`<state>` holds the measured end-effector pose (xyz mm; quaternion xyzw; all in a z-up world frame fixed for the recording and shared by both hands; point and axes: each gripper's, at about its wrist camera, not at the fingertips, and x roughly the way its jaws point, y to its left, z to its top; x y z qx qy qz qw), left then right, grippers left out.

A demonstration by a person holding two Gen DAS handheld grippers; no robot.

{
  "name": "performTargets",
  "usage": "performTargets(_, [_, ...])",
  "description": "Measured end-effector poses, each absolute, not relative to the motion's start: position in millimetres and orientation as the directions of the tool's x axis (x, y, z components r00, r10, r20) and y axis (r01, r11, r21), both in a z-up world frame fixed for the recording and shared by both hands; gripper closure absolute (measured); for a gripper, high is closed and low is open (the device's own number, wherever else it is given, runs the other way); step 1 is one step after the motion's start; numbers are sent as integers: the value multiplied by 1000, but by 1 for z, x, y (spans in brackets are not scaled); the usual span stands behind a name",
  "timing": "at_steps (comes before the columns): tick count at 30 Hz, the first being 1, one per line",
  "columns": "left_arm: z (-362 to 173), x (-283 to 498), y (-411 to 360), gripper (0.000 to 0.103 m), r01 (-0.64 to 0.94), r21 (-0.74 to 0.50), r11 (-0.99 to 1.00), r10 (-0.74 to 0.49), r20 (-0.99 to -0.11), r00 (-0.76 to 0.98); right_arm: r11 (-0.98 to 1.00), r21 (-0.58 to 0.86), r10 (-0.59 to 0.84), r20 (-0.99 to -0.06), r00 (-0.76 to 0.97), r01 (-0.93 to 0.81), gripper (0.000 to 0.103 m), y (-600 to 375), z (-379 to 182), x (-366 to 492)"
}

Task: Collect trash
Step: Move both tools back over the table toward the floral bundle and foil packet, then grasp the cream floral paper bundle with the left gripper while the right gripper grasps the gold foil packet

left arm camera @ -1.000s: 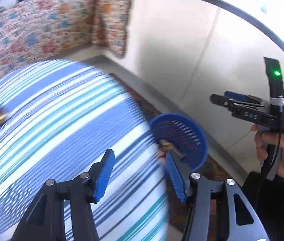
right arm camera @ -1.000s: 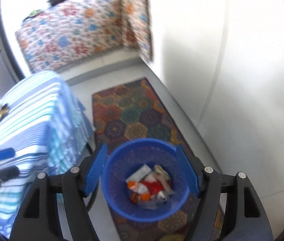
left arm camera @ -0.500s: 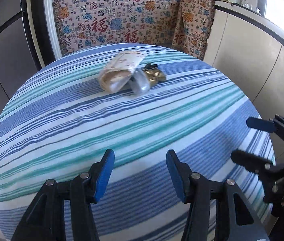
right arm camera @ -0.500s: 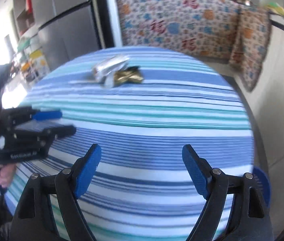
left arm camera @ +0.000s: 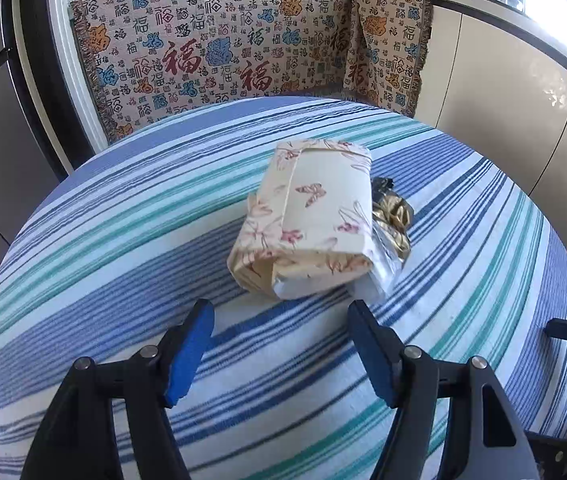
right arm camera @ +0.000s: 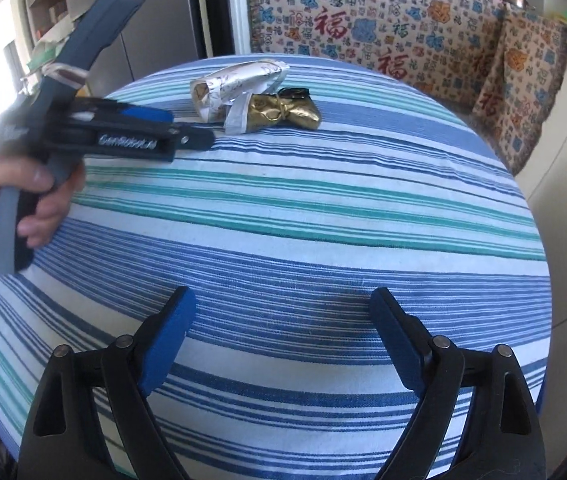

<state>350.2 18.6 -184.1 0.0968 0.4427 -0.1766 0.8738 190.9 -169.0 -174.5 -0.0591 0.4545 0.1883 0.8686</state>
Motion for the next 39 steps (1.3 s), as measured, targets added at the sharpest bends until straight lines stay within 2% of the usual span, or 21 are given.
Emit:
performTargets(3, [-182,362,24,32,388,22,922,-220,-793,568,923,72,274,-813,513,-379,10,-170,-175,190])
performTargets(7, [-173,366,17,32,461,45,886,-274,-751,600,924,70,271,-814,514,-377,7,-169,-176,189])
performTargets(8, [-171,365,14,35,480,60,875,-279,-748,602,924,69,271,-812,517,-377,7,-169,-176,187])
performTargets(10, [-172,363,6,56,506,70,860,-289,-750,594,925,66,272,-803,530,-375,7,-170,-176,180])
performTargets(14, [-173,361,8,58,469,38,882,-281,-756,591,927,69,270,-806,527,-369,6,-170,-177,182])
performTargets(17, [-168,342,34,58,373,-28,927,-264,-755,600,927,71,272,-805,527,-369,6,-171,-177,181])
performTargets(20, [-165,314,69,57,276,-80,958,-237,-766,598,927,73,272,-806,525,-368,6,-170,-177,184])
performTargets(23, [-164,288,101,52,201,-102,974,-204,-780,591,926,75,275,-805,526,-370,6,-172,-177,184])
performTargets(25, [-165,278,117,45,169,-115,979,-193,-791,580,928,76,271,-807,524,-364,6,-171,-177,186])
performTargets(27, [-166,273,125,31,155,-124,980,-191,-796,574,929,99,283,-813,509,-358,6,-171,-176,195])
performTargets(33, [-174,266,118,30,201,-21,979,-135,-808,574,926,309,376,-808,454,-218,10,-173,-168,256])
performTargets(39, [-178,246,110,30,256,-11,967,-160,-806,570,875,482,419,-792,445,34,12,-175,-172,331])
